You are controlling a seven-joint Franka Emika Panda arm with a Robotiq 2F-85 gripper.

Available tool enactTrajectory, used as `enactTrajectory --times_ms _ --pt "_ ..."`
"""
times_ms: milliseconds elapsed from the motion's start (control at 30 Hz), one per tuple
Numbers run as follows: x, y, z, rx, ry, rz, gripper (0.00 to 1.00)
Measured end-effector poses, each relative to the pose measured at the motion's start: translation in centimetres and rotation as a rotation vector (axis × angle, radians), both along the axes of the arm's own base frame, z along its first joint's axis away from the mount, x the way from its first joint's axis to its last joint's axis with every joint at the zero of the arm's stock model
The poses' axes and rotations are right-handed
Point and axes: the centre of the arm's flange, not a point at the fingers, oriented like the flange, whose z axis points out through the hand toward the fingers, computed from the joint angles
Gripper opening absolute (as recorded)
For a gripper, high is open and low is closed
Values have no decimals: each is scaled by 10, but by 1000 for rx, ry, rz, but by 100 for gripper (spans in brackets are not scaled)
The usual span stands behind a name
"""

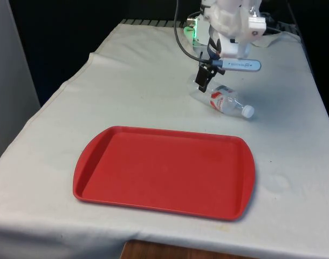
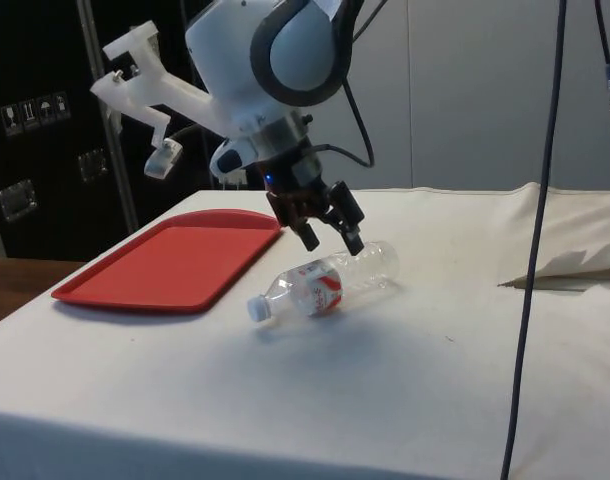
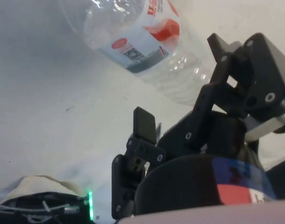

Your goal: Place the bottle upright on the tray.

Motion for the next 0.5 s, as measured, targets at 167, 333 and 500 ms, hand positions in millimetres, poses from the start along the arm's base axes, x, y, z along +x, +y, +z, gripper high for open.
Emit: enactTrajectory --times_ms 167,333,500 --pt "0 0 0 -31 14 13 100" --pt "1 -1 0 -55 28 20 100" --pt "7 -1 0 -78 51 22 100"
